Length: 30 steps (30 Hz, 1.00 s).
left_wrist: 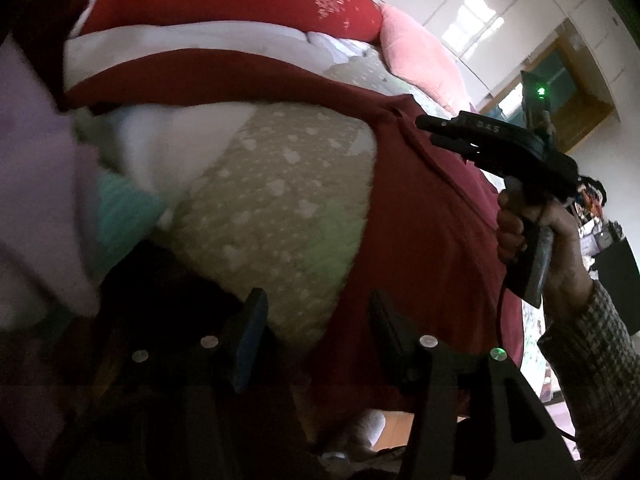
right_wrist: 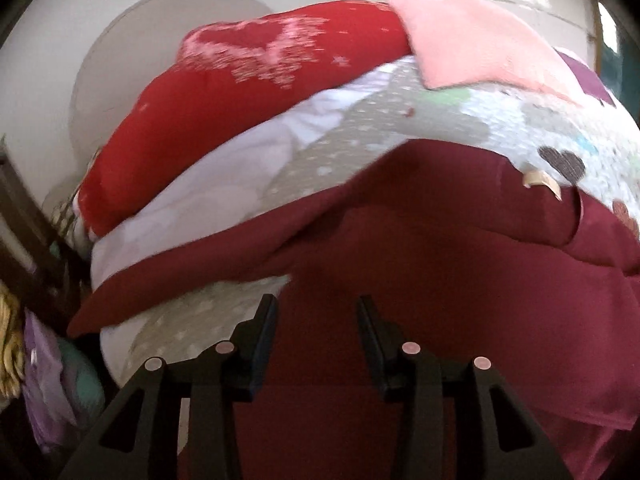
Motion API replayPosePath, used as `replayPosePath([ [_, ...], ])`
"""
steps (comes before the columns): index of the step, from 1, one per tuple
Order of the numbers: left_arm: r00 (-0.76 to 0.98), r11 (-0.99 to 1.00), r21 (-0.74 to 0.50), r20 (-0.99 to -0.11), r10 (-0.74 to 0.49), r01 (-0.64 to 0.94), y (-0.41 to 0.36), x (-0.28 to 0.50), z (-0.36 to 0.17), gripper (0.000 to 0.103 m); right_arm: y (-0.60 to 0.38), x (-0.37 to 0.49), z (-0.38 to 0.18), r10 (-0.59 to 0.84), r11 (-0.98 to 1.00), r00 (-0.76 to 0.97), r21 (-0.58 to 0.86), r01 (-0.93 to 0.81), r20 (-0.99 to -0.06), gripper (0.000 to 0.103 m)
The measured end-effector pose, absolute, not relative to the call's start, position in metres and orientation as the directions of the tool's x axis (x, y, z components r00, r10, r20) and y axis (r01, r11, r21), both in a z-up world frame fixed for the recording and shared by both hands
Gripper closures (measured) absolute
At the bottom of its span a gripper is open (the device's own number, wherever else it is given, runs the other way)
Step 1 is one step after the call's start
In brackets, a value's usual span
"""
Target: Fold small clothes
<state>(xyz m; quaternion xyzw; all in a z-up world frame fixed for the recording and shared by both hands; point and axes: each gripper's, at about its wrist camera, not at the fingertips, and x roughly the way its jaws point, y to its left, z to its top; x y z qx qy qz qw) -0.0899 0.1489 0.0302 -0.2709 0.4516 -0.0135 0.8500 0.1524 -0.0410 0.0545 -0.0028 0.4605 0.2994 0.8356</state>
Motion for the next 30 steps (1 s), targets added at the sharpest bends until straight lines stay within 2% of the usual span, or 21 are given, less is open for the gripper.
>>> replayPosePath([
  [5, 0.601, 0.837, -0.480, -0.760, -0.248, -0.263, 0.164, -0.110, 0.025, 0.051, 0.007, 0.115, 0.064, 0.528, 0.746, 0.350, 0.225, -0.627, -0.774, 0.056],
  [8, 0.592, 0.822, -0.491, -0.766, -0.250, -0.289, 0.175, -0.119, 0.016, 0.051, 0.049, 0.084, 0.066, 0.536, 0.671, 0.337, 0.149, -0.726, -0.774, 0.053],
  [12, 0.582, 0.803, -0.510, -0.769, -0.266, -0.307, 0.184, -0.125, 0.006, 0.050, 0.107, 0.039, 0.060, 0.522, 0.531, 0.365, -0.042, -0.847, -0.771, 0.044],
  [14, 0.579, 0.798, -0.517, -0.769, -0.272, -0.311, 0.188, -0.126, 0.003, 0.050, 0.137, 0.014, 0.052, 0.511, 0.436, 0.406, -0.178, -0.882, -0.758, 0.043],
  [19, 0.573, 0.793, -0.525, -0.768, -0.285, -0.309, 0.195, -0.126, -0.002, 0.050, 0.187, -0.019, 0.031, 0.511, 0.261, 0.485, -0.409, -0.874, -0.710, 0.037],
  [23, 0.562, 0.788, -0.533, -0.771, -0.301, -0.309, 0.197, -0.124, -0.007, 0.050, 0.210, -0.028, 0.025, 0.534, 0.209, 0.542, -0.520, -0.828, -0.649, 0.022],
  [26, 0.553, 0.787, -0.536, -0.773, -0.310, -0.307, 0.196, -0.122, -0.009, 0.050, 0.227, -0.032, 0.015, 0.542, 0.146, 0.542, -0.563, -0.814, -0.643, 0.020],
  [28, 0.550, 0.790, -0.532, -0.776, -0.310, -0.304, 0.195, -0.124, -0.008, 0.050, 0.233, -0.032, 0.007, 0.534, 0.110, 0.537, -0.576, -0.810, -0.653, 0.025],
  [30, 0.549, 0.794, -0.527, -0.778, -0.307, -0.303, 0.193, -0.123, -0.007, 0.050, 0.237, -0.027, 0.003, 0.501, 0.112, 0.486, -0.504, -0.857, -0.716, 0.082],
])
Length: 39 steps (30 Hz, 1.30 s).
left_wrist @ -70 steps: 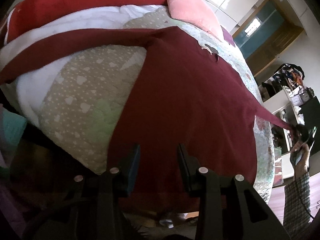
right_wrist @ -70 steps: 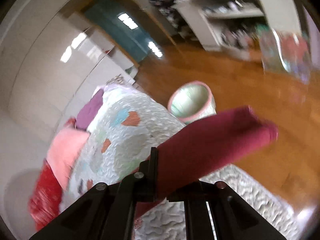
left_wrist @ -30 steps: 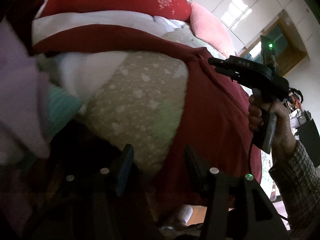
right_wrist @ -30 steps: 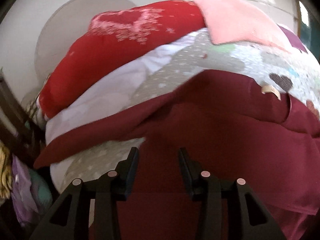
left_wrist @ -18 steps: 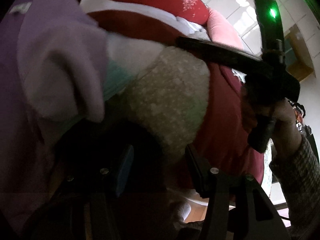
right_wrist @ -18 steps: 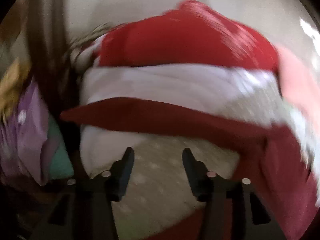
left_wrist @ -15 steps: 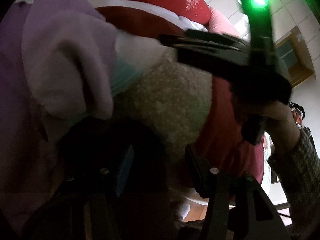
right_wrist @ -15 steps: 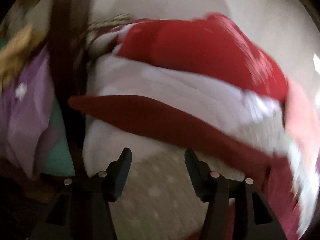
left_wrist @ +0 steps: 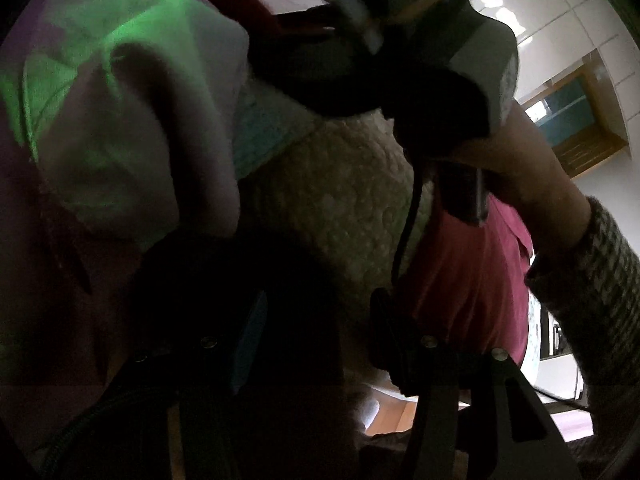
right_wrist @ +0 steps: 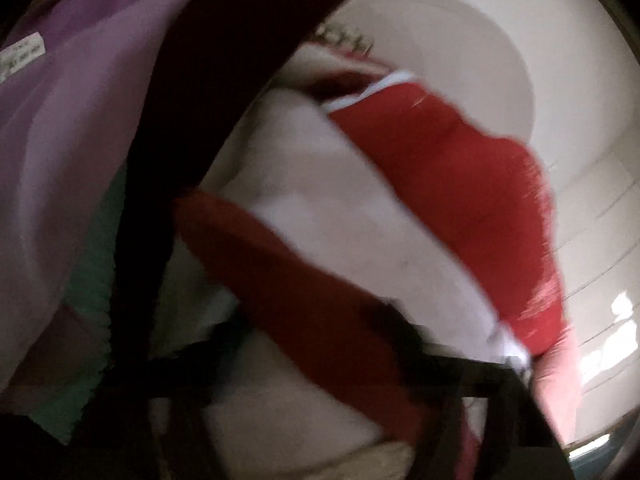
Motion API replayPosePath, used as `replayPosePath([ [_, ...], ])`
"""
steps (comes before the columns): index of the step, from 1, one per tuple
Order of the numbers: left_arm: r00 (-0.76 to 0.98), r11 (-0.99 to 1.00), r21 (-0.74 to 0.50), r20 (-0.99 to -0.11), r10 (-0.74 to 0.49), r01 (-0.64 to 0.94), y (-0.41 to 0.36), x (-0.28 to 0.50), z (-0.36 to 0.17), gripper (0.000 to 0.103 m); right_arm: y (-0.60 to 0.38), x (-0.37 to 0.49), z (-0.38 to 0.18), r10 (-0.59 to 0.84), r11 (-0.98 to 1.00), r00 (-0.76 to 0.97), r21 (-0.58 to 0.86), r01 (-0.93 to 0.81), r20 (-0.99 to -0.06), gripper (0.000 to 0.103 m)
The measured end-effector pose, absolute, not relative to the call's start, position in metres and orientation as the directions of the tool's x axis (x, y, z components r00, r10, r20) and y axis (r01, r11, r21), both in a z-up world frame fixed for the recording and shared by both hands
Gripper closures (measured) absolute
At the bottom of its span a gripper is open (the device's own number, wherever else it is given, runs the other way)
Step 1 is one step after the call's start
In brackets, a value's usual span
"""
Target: Fold small clothes
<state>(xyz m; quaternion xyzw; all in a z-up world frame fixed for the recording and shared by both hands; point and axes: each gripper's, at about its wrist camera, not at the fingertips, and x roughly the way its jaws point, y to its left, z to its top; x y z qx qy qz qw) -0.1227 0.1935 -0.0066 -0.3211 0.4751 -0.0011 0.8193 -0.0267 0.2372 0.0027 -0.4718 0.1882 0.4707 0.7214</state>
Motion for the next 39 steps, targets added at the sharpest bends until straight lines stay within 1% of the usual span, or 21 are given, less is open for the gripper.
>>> replayPosePath([
  [1, 0.548, 0.796, -0.523, -0.780, -0.303, -0.305, 0.191, -0.116, -0.005, 0.050, 0.236, -0.023, 0.007, 0.499, 0.151, 0.479, -0.472, -0.868, -0.722, 0.086],
  [2, 0.549, 0.798, -0.520, -0.781, -0.298, -0.306, 0.191, -0.115, -0.004, 0.050, 0.232, -0.017, 0.016, 0.514, 0.206, 0.470, -0.428, -0.880, -0.718, 0.093],
  [4, 0.551, 0.802, -0.514, -0.782, -0.292, -0.305, 0.189, -0.113, 0.001, 0.050, 0.221, -0.002, 0.038, 0.537, 0.305, 0.460, -0.345, -0.888, -0.707, 0.093],
  [8, 0.561, 0.813, -0.506, -0.777, -0.285, -0.289, 0.181, -0.111, 0.011, 0.050, 0.171, 0.041, 0.096, 0.582, 0.516, 0.500, -0.183, -0.837, -0.641, 0.093],
  [10, 0.565, 0.817, -0.505, -0.774, -0.286, -0.278, 0.178, -0.110, 0.016, 0.050, 0.122, 0.076, 0.126, 0.561, 0.654, 0.560, -0.089, -0.752, -0.610, 0.093],
  [13, 0.561, 0.825, -0.501, -0.775, -0.293, -0.261, 0.169, -0.106, 0.019, 0.050, 0.038, 0.125, 0.148, 0.500, 0.806, 0.628, 0.056, -0.589, -0.596, 0.093],
  [16, 0.548, 0.835, -0.493, -0.781, -0.300, -0.246, 0.157, -0.096, 0.020, 0.050, -0.062, 0.164, 0.149, 0.396, 0.911, 0.683, 0.167, -0.378, -0.613, 0.093],
  [19, 0.535, 0.846, -0.479, -0.790, -0.300, -0.233, 0.143, -0.091, 0.023, 0.050, -0.149, 0.177, 0.131, 0.272, 0.962, 0.713, 0.177, -0.207, -0.646, 0.092],
  [20, 0.533, 0.850, -0.474, -0.792, -0.298, -0.230, 0.141, -0.090, 0.025, 0.050, -0.175, 0.178, 0.120, 0.211, 0.977, 0.716, 0.147, -0.152, -0.665, 0.091],
  [22, 0.530, 0.860, -0.460, -0.797, -0.291, -0.220, 0.132, -0.086, 0.029, 0.050, -0.214, 0.179, 0.097, 0.082, 0.996, 0.704, 0.069, -0.048, -0.705, 0.078],
  [23, 0.528, 0.864, -0.455, -0.799, -0.288, -0.216, 0.131, -0.086, 0.028, 0.050, -0.229, 0.177, 0.089, 0.039, 0.999, 0.693, 0.043, -0.011, -0.720, 0.068],
  [24, 0.524, 0.869, -0.447, -0.803, -0.286, -0.212, 0.126, -0.084, 0.029, 0.050, -0.244, 0.175, 0.081, 0.011, 0.999, 0.681, 0.033, 0.020, -0.732, 0.063],
  [27, 0.511, 0.879, -0.428, -0.815, -0.274, -0.210, 0.116, -0.079, 0.029, 0.049, -0.287, 0.162, 0.069, 0.007, 0.993, 0.672, 0.085, 0.083, -0.741, 0.055],
  [29, 0.511, 0.884, -0.417, -0.818, -0.264, -0.211, 0.111, -0.074, 0.031, 0.049, -0.304, 0.155, 0.072, 0.033, 0.985, 0.688, 0.139, 0.099, -0.725, 0.052],
  [31, 0.516, 0.892, -0.402, -0.819, -0.250, -0.206, 0.105, -0.070, 0.037, 0.049, -0.314, 0.149, 0.075, 0.034, 0.981, 0.706, 0.160, 0.112, -0.708, 0.049],
  [34, 0.518, 0.905, -0.379, -0.822, -0.236, -0.190, 0.097, -0.062, 0.041, 0.049, -0.324, 0.131, 0.089, 0.049, 0.970, 0.757, 0.213, 0.119, -0.651, 0.048],
  [37, 0.525, 0.918, -0.361, -0.820, -0.228, -0.166, 0.089, -0.050, 0.050, 0.049, -0.308, 0.136, 0.097, 0.144, 0.963, 0.771, 0.267, 0.035, -0.621, 0.048],
  [39, 0.541, 0.925, -0.352, -0.811, -0.223, -0.146, 0.081, -0.040, 0.058, 0.049, -0.289, 0.148, 0.097, 0.200, 0.964, 0.755, 0.262, -0.038, -0.625, 0.048],
])
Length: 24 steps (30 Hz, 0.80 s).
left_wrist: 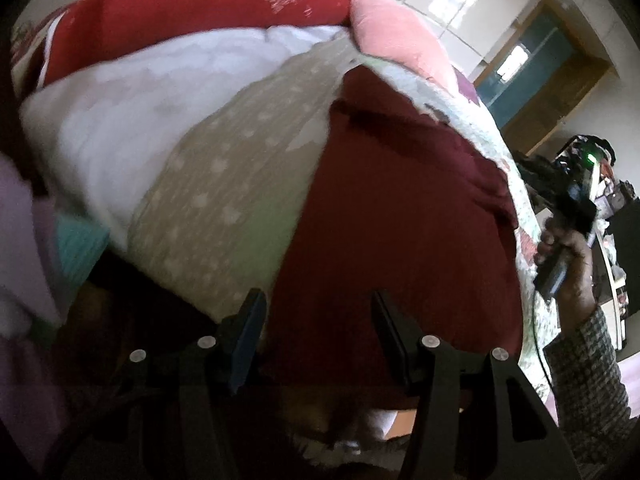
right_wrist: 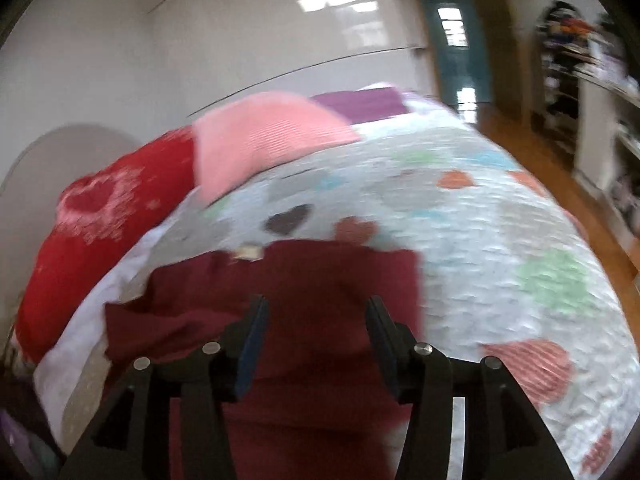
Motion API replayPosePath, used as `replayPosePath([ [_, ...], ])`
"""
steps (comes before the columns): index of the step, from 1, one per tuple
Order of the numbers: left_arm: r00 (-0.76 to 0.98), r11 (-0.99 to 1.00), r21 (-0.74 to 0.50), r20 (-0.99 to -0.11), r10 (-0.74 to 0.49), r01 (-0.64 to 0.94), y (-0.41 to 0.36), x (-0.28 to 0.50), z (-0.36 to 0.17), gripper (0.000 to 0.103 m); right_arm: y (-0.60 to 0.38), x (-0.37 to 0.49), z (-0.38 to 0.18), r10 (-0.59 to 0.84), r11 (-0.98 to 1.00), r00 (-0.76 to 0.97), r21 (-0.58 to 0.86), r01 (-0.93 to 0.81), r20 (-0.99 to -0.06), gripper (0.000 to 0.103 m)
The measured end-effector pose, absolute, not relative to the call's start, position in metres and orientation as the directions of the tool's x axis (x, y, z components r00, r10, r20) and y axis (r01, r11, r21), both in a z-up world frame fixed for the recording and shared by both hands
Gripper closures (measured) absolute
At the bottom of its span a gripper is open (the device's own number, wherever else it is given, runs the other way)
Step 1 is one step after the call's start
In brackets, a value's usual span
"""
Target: Fold small clothes
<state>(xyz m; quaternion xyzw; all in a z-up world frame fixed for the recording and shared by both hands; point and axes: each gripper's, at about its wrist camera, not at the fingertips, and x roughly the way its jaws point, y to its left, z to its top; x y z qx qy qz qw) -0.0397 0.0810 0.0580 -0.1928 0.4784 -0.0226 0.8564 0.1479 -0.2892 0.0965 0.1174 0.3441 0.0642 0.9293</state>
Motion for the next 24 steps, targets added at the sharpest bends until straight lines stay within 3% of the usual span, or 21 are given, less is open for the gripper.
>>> replayPosePath([
  [6, 0.562, 0.936, -0.340, -0.793, -0.235, -0.089, 0.056, -0.028, 0.069, 0.044, -0.242, 0.200, 0.066, 0.189, 0.982, 0.683, 0.125, -0.143, -0.706, 0.052],
  [7, 0.552, 0.938, -0.336, -0.799, -0.239, -0.081, 0.053, -0.028, 0.066, 0.044, -0.239, 0.206, 0.057, 0.193, 0.980, 0.650, 0.119, -0.157, -0.735, 0.060],
  [8, 0.545, 0.939, -0.334, -0.803, -0.241, -0.077, 0.052, -0.028, 0.065, 0.044, -0.237, 0.209, 0.051, 0.204, 0.978, 0.616, 0.126, -0.168, -0.761, 0.084],
  [9, 0.538, 0.940, -0.332, -0.808, -0.240, -0.079, 0.053, -0.028, 0.062, 0.044, -0.237, 0.208, 0.046, 0.221, 0.974, 0.582, 0.142, -0.178, -0.782, 0.094],
  [15, 0.528, 0.918, -0.381, -0.805, -0.271, -0.111, 0.066, -0.017, 0.056, 0.044, -0.248, 0.156, 0.029, 0.272, 0.946, 0.449, 0.151, -0.286, -0.851, 0.094],
  [19, 0.535, 0.912, -0.401, -0.790, -0.300, -0.081, 0.058, -0.007, 0.061, 0.044, -0.272, 0.128, 0.036, 0.298, 0.946, 0.450, 0.197, -0.259, -0.842, 0.094],
  [22, 0.544, 0.919, -0.393, -0.780, -0.309, -0.042, 0.049, 0.009, 0.067, 0.044, -0.285, 0.118, 0.055, 0.345, 0.937, 0.513, 0.252, -0.243, -0.786, 0.093],
  [23, 0.549, 0.918, -0.396, -0.774, -0.315, -0.032, 0.047, 0.017, 0.068, 0.043, -0.285, 0.118, 0.061, 0.348, 0.936, 0.531, 0.254, -0.244, -0.773, 0.086],
  [24, 0.556, 0.914, -0.405, -0.765, -0.324, -0.024, 0.045, 0.028, 0.069, 0.043, -0.285, 0.119, 0.069, 0.353, 0.935, 0.561, 0.256, -0.246, -0.749, 0.070],
])
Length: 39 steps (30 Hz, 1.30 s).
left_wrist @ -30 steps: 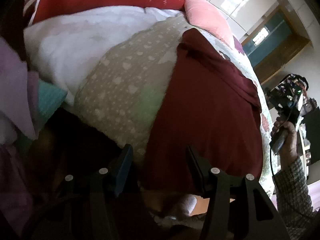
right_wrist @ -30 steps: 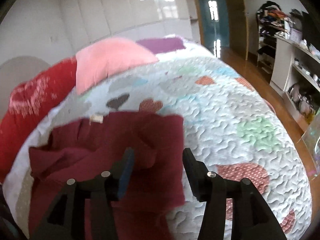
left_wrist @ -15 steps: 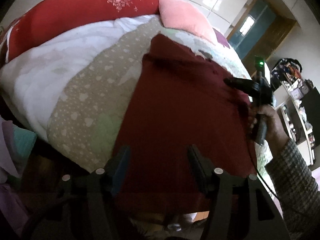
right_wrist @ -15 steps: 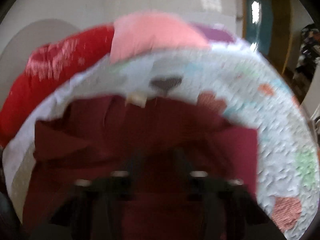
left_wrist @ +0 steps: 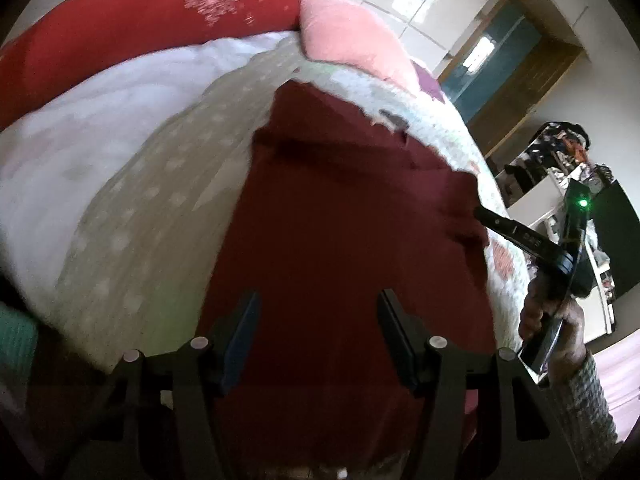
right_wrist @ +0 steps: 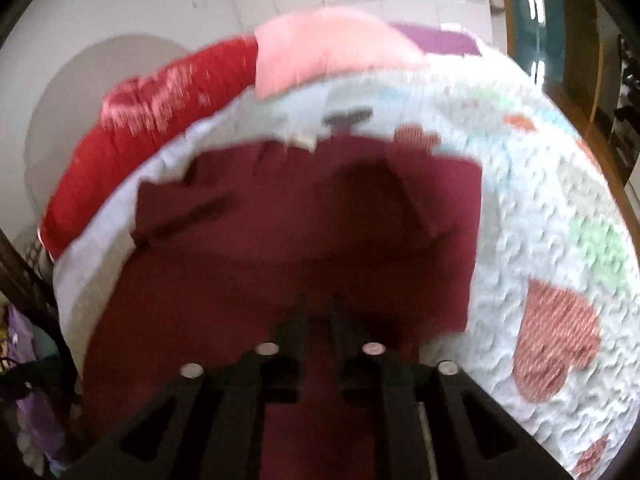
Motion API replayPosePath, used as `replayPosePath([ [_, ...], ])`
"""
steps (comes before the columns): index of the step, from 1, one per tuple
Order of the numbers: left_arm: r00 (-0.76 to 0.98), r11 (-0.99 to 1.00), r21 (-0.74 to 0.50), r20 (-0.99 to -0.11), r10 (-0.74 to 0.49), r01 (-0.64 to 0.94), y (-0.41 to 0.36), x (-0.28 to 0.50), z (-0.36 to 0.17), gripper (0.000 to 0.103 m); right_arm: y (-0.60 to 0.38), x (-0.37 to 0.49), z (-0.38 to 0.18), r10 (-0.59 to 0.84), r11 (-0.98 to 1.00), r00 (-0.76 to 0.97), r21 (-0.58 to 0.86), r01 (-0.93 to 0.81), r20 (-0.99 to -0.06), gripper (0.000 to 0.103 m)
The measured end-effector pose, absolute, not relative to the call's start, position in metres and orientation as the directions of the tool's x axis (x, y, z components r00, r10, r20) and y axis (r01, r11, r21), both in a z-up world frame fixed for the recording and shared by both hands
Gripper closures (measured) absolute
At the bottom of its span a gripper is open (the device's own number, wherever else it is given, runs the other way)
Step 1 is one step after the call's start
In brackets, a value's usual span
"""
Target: Fold small clothes
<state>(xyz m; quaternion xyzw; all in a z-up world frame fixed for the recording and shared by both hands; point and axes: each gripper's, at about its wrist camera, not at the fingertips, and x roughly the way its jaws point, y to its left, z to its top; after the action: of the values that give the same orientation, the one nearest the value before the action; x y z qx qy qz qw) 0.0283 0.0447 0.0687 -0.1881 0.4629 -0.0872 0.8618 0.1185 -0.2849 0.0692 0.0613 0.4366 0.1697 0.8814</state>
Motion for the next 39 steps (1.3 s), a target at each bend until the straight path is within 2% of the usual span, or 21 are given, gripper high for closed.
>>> replayPosePath([
  [1, 0.560, 0.909, -0.416, -0.759, -0.333, -0.022, 0.044, 0.039, 0.069, 0.043, -0.282, 0.120, 0.076, 0.356, 0.934, 0.582, 0.256, -0.250, -0.731, 0.060],
  [2, 0.562, 0.902, -0.431, -0.751, -0.347, -0.019, 0.043, 0.051, 0.068, 0.043, -0.277, 0.124, 0.082, 0.357, 0.934, 0.597, 0.251, -0.255, -0.719, 0.043],
  [3, 0.566, 0.893, -0.450, -0.739, -0.364, -0.013, 0.041, 0.065, 0.068, 0.043, -0.272, 0.127, 0.086, 0.355, 0.934, 0.610, 0.242, -0.263, -0.708, 0.035],
  [6, 0.582, 0.880, -0.475, -0.713, -0.390, 0.007, 0.037, 0.109, 0.064, 0.043, -0.246, 0.145, 0.092, 0.332, 0.938, 0.624, 0.175, -0.301, -0.708, 0.035],
  [13, 0.561, 0.802, -0.597, -0.668, -0.489, -0.012, 0.041, 0.192, 0.037, 0.043, -0.185, 0.212, 0.056, 0.208, 0.911, 0.558, -0.048, -0.409, -0.803, 0.035],
  [14, 0.558, 0.793, -0.609, -0.665, -0.496, -0.020, 0.042, 0.200, 0.033, 0.043, -0.180, 0.219, 0.049, 0.200, 0.903, 0.536, -0.058, -0.426, -0.820, 0.037],
  [15, 0.557, 0.783, -0.622, -0.659, -0.507, -0.023, 0.044, 0.204, 0.029, 0.043, -0.175, 0.223, 0.043, 0.200, 0.895, 0.509, -0.055, -0.442, -0.837, 0.065],
  [16, 0.560, 0.770, -0.638, -0.646, -0.519, -0.022, 0.046, 0.207, 0.026, 0.043, -0.170, 0.228, 0.038, 0.215, 0.884, 0.466, -0.031, -0.466, -0.859, 0.083],
  [17, 0.566, 0.759, -0.650, -0.633, -0.528, -0.019, 0.048, 0.207, 0.023, 0.043, -0.166, 0.229, 0.039, 0.189, 0.886, 0.469, -0.057, -0.461, -0.863, 0.088],
  [20, 0.561, 0.709, -0.706, -0.585, -0.586, 0.005, 0.057, 0.207, 0.017, 0.043, -0.168, 0.215, 0.069, 0.196, 0.890, 0.576, -0.102, -0.444, -0.794, 0.091],
  [23, 0.576, 0.677, -0.735, -0.539, -0.615, 0.035, 0.064, 0.204, 0.018, 0.034, -0.165, 0.174, 0.097, 0.206, 0.882, 0.687, -0.171, -0.438, -0.696, 0.091],
  [24, 0.575, 0.671, -0.741, -0.530, -0.623, 0.043, 0.064, 0.204, 0.017, 0.033, -0.162, 0.154, 0.098, 0.213, 0.874, 0.698, -0.186, -0.449, -0.684, 0.091],
  [26, 0.546, 0.639, -0.766, -0.508, -0.667, 0.068, 0.063, 0.204, 0.010, 0.030, -0.157, 0.126, 0.084, 0.241, 0.861, 0.644, -0.147, -0.487, -0.726, 0.090],
  [29, 0.520, 0.625, -0.776, -0.501, -0.691, 0.084, 0.060, 0.202, 0.006, 0.030, -0.156, 0.095, 0.054, 0.231, 0.844, 0.548, -0.114, -0.524, -0.804, 0.086],
  [31, 0.519, 0.637, -0.764, -0.506, -0.689, 0.101, 0.059, 0.202, 0.008, 0.038, -0.170, 0.077, 0.048, 0.193, 0.861, 0.548, -0.127, -0.492, -0.814, 0.084],
  [32, 0.521, 0.657, -0.746, -0.520, -0.677, 0.110, 0.059, 0.200, 0.011, 0.054, -0.183, 0.071, 0.050, 0.175, 0.884, 0.561, -0.122, -0.452, -0.809, 0.076],
  [33, 0.520, 0.668, -0.735, -0.529, -0.670, 0.113, 0.058, 0.200, 0.011, 0.062, -0.198, 0.068, 0.054, 0.156, 0.912, 0.577, -0.108, -0.396, -0.802, 0.063],
  [36, 0.525, 0.673, -0.732, -0.533, -0.664, 0.107, 0.064, 0.199, 0.010, 0.071, -0.257, 0.064, 0.074, 0.070, 0.988, 0.651, -0.039, -0.152, -0.756, 0.038],
  [39, 0.526, 0.670, -0.735, -0.531, -0.664, 0.104, 0.069, 0.195, 0.010, 0.072, -0.307, 0.063, 0.081, 0.036, 0.997, 0.662, 0.070, 0.025, -0.748, 0.036],
])
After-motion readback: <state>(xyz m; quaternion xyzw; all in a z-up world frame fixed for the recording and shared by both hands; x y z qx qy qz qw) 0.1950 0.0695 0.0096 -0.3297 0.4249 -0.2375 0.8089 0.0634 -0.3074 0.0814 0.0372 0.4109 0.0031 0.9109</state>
